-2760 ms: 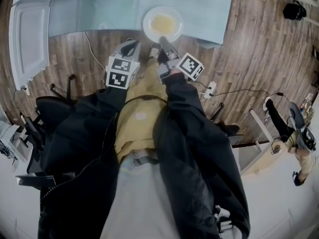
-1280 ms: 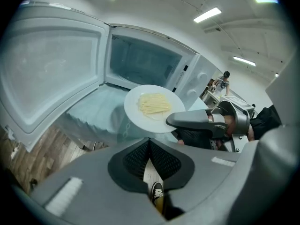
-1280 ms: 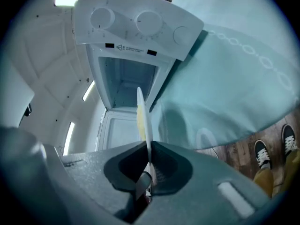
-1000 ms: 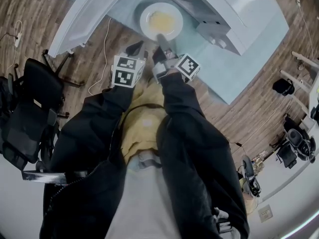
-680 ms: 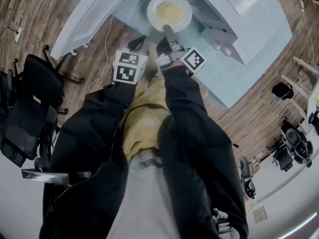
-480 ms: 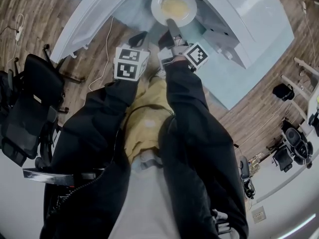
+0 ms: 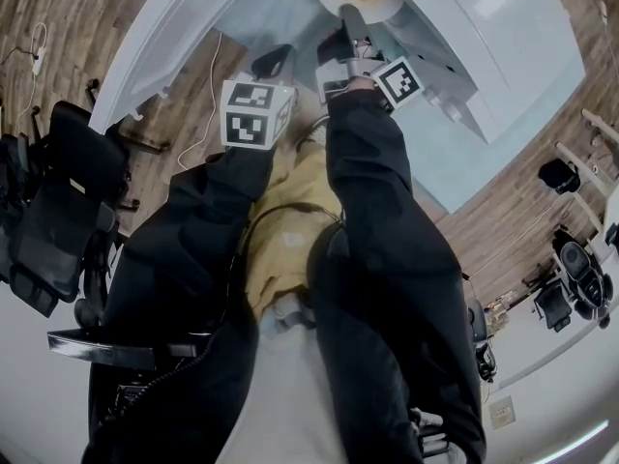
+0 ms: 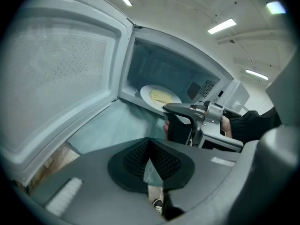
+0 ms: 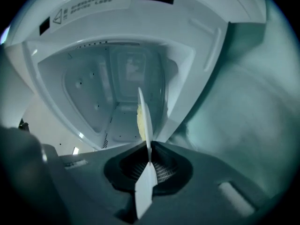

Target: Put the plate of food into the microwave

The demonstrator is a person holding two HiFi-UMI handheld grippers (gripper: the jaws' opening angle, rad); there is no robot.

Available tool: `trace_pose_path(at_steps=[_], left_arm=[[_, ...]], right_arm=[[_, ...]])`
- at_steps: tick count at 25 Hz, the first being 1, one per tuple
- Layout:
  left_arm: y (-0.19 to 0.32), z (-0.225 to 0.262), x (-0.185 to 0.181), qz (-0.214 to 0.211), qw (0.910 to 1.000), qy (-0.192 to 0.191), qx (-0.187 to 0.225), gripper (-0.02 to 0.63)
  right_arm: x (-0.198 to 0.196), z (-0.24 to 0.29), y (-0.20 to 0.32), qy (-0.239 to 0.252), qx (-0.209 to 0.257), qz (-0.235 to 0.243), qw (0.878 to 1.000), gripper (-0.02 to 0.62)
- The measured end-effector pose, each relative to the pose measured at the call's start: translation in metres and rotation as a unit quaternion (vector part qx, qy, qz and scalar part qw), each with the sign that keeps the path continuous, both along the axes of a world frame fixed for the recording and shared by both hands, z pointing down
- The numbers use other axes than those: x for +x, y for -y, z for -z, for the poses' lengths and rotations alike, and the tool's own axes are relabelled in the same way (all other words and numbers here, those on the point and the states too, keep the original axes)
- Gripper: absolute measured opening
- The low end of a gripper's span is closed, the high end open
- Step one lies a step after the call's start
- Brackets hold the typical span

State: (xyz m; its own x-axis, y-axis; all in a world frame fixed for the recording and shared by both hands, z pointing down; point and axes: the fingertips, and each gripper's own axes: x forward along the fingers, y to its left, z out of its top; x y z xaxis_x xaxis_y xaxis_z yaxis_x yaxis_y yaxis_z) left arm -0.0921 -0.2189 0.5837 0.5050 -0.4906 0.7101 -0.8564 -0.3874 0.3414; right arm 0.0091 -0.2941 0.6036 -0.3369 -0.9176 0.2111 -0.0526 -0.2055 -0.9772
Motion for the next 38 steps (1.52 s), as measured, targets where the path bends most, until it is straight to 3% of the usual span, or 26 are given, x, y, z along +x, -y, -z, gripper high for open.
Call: trace_pose_path(at_steps=[16, 19, 24, 30, 33, 35, 38], left_arm=[[-0.005, -0.009, 0.006, 0.002, 0.9999, -0.001, -0.011, -0.005], [-0.006, -0.009, 0.006, 0.001, 0.9999, -0.001, -0.012, -0.005], [-0.011, -0.009, 0.009, -0.002, 0.9999, -0.002, -0.012, -0.005], [-0.016, -0.001, 0.011, -0.001, 1.0, -0.006, -0.007, -0.005], [-0.018, 0.01, 0.015, -0.006, 0.9999, -0.012, 0.005, -0.005], [-0.02, 0.017, 0.018, -0.01, 0.9997, -0.015, 0.013, -0.005], [-0.023, 0.026, 0.022, -0.015, 0.9995, -0.016, 0.024, -0.005]], right_arm=[[0.019, -0.004, 0.016, 0.034, -0.011, -0.056, 0.998, 0.031], [0.019, -0.006, 0.014, 0.033, -0.012, -0.052, 0.998, 0.072], [0.011, -0.006, 0.005, 0.025, -0.005, -0.024, 0.999, 0.121], [-0.011, 0.011, -0.02, -0.005, 0.014, 0.039, 0.999, 0.123], [-0.024, 0.025, -0.041, -0.031, 0.022, 0.072, 0.997, 0.078], [-0.03, 0.039, -0.053, -0.058, 0.037, 0.086, 0.994, 0.011], [-0.033, 0.056, -0.07, -0.096, 0.049, 0.098, 0.989, -0.003]])
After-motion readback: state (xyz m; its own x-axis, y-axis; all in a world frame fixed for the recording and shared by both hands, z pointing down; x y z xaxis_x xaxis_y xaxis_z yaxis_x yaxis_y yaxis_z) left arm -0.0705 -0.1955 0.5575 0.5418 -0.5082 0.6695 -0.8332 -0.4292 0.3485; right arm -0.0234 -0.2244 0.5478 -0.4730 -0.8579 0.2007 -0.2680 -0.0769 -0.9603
